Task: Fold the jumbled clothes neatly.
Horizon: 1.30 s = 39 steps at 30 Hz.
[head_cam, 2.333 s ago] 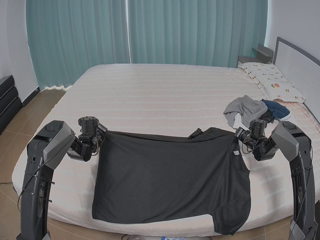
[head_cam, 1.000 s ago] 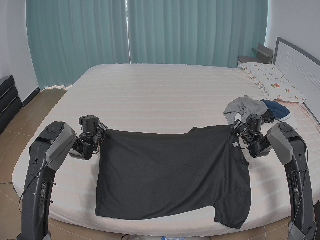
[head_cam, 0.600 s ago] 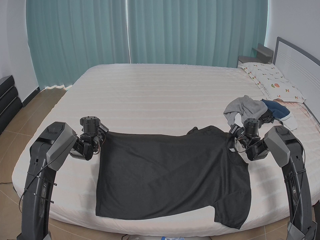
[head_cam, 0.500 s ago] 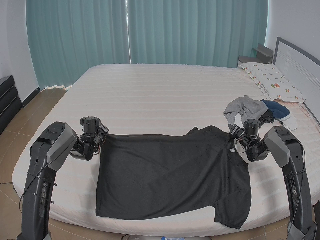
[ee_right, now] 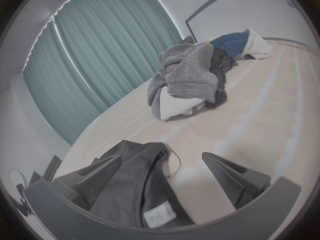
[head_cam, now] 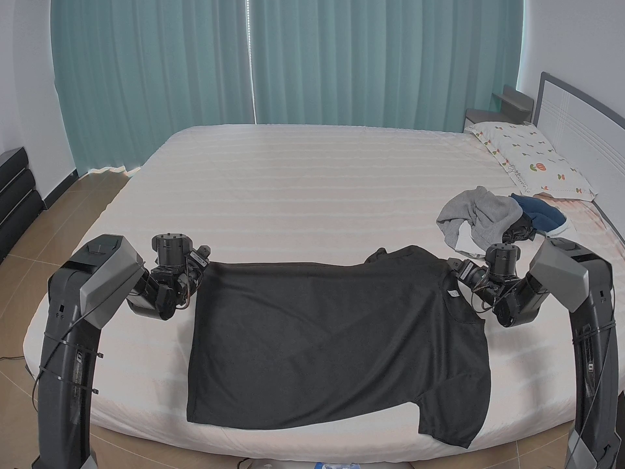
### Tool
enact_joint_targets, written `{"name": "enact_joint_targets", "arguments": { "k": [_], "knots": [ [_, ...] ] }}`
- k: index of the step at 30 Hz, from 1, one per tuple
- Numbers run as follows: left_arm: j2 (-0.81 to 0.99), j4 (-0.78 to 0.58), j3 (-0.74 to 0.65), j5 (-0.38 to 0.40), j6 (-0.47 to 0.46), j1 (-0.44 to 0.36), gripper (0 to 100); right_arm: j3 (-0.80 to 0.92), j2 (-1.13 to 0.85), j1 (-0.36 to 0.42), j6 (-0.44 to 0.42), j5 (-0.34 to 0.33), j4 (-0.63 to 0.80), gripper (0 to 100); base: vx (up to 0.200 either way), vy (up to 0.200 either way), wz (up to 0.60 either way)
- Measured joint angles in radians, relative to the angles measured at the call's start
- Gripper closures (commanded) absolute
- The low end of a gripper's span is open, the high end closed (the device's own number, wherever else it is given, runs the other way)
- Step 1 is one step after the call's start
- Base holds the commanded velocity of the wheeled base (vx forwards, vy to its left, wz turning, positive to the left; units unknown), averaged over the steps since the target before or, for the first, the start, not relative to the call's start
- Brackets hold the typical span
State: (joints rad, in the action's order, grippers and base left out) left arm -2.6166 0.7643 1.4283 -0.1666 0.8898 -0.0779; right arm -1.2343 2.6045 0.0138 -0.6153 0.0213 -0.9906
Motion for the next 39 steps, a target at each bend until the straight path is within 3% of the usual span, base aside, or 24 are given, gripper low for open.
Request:
{"name": "enact_joint_targets", "arguments": {
  "k": [6,12,23,30,39],
  "knots": [
    [0.120,0.041,-0.154,0.027,-0.001,-0.015,0,0.292,-0.156,0.012,-0.097,-0.030,-0.058,0,0.000,0.000,0.00],
    [0.225,0.060,-0.323,0.040,0.000,-0.043,0,0.569,-0.277,0.031,-0.136,-0.072,-0.176,0,0.000,0.000,0.00],
    [0.424,0.141,-0.835,0.056,0.044,-0.138,0,0.926,-0.355,0.051,-0.162,-0.179,-0.472,0,0.000,0.000,0.00],
    [0.508,0.190,-1.024,0.134,0.168,-0.246,0,1.064,-0.350,0.068,-0.171,-0.227,-0.561,0,-0.200,0.000,0.00],
    [0.539,0.297,-1.123,0.187,0.181,-0.271,0,1.107,-0.334,0.074,-0.175,-0.234,-0.563,0,-0.044,0.000,0.00]
  ]
}}
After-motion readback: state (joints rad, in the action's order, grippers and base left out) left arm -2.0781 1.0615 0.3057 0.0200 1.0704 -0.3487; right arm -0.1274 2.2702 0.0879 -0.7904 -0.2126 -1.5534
